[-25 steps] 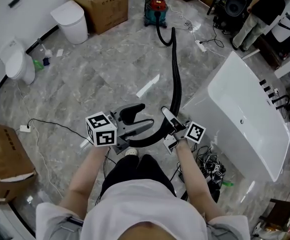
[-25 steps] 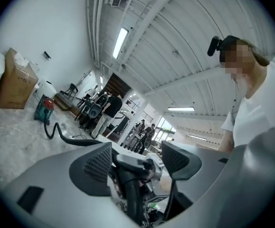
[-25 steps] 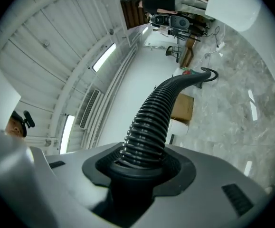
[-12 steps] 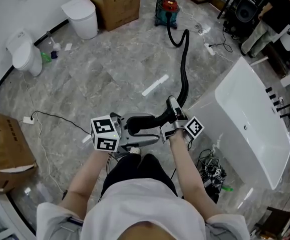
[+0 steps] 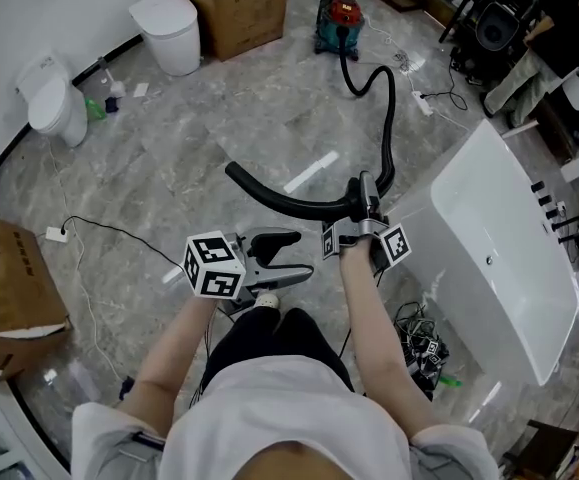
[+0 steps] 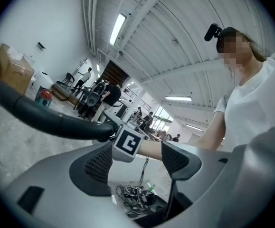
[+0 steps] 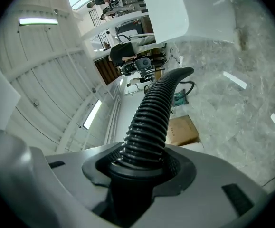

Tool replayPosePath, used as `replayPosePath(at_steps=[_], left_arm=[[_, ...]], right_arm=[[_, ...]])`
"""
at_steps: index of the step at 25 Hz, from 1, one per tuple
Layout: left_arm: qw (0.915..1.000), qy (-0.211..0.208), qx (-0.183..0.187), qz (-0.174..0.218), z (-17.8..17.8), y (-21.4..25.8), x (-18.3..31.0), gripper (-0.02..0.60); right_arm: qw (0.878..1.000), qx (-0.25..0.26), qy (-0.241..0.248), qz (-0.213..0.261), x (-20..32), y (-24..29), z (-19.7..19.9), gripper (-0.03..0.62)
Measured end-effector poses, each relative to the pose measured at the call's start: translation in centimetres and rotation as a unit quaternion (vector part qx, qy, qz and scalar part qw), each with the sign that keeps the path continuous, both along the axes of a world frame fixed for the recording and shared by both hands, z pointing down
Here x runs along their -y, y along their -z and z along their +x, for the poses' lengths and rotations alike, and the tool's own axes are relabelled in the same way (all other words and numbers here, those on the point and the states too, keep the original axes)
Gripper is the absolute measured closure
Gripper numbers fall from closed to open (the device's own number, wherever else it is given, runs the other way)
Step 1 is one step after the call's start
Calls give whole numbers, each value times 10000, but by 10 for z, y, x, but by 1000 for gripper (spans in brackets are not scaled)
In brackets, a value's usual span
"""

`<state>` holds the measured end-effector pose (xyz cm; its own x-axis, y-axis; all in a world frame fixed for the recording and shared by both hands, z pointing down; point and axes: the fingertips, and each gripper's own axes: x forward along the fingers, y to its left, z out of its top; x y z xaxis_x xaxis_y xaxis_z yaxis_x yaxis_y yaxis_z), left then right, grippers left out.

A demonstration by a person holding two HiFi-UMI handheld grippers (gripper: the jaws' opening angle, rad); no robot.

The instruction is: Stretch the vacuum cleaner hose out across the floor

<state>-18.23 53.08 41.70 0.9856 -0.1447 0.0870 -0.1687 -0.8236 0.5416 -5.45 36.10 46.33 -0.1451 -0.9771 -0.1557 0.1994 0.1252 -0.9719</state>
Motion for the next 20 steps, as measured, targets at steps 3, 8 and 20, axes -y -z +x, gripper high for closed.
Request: replayPosePath(at_steps=[3,8,20], left_arm=[[9963,822,212,-112,-12,-15,25,252],[9734,2046,-568,-859,-39,-14,55,252],[9226,3131,-1796,-1357,-53,13,102,367]], right_arm=[[9995,216,31,214,0,15,-4,396],[9971,413,-8,641,-13,28,-13,396],[9941,484,424,878,-27,33,-40,396]])
